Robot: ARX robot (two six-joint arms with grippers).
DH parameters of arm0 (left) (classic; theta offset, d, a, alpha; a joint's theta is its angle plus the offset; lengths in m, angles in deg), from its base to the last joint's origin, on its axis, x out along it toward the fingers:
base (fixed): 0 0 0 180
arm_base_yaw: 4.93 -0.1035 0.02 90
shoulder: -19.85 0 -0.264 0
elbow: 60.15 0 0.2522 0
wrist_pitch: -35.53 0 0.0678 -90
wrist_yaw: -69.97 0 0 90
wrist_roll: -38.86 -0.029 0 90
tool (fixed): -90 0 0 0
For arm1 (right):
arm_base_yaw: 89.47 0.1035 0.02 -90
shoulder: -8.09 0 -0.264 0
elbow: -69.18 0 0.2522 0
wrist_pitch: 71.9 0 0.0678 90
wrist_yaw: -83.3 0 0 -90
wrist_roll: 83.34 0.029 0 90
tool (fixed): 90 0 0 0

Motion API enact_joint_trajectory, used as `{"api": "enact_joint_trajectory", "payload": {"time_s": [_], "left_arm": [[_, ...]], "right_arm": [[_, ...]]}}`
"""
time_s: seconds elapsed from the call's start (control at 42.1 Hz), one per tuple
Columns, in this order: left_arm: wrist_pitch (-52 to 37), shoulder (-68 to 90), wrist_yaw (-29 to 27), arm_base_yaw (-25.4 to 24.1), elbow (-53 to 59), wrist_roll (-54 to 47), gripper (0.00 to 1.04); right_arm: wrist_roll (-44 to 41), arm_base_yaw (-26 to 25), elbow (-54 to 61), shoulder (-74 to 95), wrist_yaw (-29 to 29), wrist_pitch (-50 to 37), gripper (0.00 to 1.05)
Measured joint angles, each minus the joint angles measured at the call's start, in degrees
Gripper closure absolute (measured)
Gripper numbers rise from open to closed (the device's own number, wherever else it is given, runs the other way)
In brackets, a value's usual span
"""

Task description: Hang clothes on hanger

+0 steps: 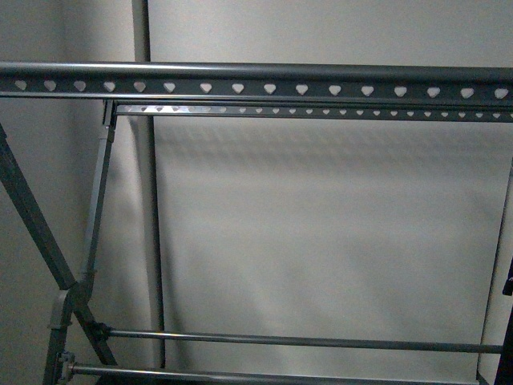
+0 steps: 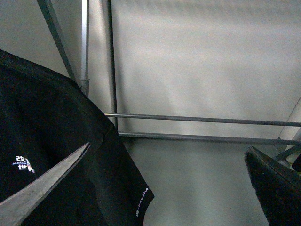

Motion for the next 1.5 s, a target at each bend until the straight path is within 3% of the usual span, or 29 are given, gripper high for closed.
{"api": "enact_joint_trajectory", "payload": {"time_s": [0.332,0.404,0.427,0.641,0.784,1.021,1.496], "left_arm": [[0.0,0.0,0.1,0.0,0.0,0.0,0.07],[1.7,6.8,13.7,-5.3,-2.1,-1.4,0.07],[-0.3,10.9,13.6,-6.9,-3.1,-1.4,0.07],[-11.7,46.6,-6.4,-18.3,-23.0,15.2,0.07],[-14.1,64.2,-15.7,-20.2,-33.8,25.6,0.07],[-11.0,76.5,-21.6,-19.9,-43.6,32.0,0.07],[-12.1,91.8,-27.0,-15.7,-54.6,30.4,0.07]], "right_arm": [[0.0,0.0,0.0,0.0,0.0,0.0,0.07],[0.0,0.0,0.0,0.0,0.0,0.0,0.07],[0.0,0.0,0.0,0.0,0.1,0.0,0.07],[0.0,0.0,0.0,0.0,0.0,0.0,0.07],[0.0,0.0,0.0,0.0,0.0,0.0,0.07],[0.0,0.0,0.0,0.0,0.0,0.0,0.07],[0.0,0.0,0.0,0.0,0.0,0.0,0.07]]}}
